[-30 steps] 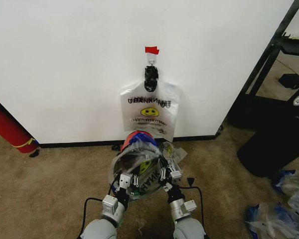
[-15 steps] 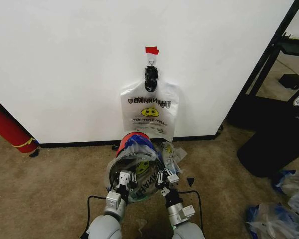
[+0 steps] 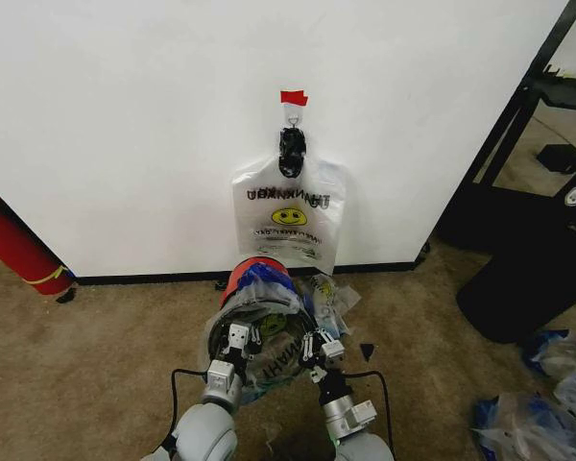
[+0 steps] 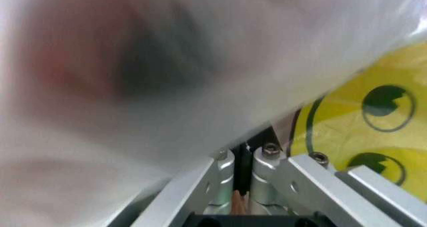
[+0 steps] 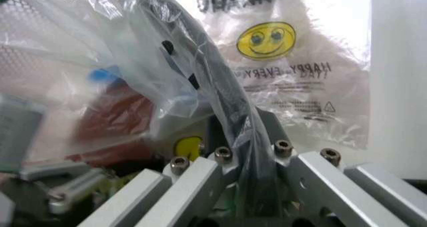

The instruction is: Pick up the garbage bag from the wall and place it over the trash bin.

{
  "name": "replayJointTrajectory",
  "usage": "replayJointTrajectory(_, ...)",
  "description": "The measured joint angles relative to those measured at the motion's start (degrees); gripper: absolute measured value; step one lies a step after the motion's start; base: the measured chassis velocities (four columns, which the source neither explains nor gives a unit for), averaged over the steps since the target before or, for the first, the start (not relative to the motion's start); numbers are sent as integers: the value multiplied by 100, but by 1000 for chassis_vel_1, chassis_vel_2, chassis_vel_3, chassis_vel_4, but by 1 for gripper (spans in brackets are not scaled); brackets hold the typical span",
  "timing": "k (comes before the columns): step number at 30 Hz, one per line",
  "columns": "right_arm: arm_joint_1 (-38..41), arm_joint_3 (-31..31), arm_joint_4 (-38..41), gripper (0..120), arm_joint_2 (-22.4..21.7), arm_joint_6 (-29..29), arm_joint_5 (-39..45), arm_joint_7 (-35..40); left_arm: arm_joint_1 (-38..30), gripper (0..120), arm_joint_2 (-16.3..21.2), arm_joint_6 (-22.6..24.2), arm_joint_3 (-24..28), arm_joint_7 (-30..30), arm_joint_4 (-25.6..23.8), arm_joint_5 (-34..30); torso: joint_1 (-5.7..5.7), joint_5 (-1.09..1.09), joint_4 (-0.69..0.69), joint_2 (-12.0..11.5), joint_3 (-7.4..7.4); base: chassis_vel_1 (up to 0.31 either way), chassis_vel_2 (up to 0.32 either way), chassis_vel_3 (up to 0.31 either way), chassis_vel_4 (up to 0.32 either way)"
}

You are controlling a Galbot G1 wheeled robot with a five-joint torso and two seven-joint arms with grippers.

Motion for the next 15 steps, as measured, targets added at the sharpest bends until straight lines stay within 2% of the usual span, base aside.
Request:
replayJointTrajectory(9, -17, 0, -42, 0, 0, 75, 3, -93, -199, 0, -100, 33, 98, -83, 233, -88, 0, 4, -1, 0, 0, 0, 0, 0, 0)
replayJointTrajectory(15, 17, 0, -245, 0, 0, 194, -48, -114, -278, 0, 6, 450, 392, -626, -153, -798, 0, 13, -4, 0, 0, 0, 0, 0, 0)
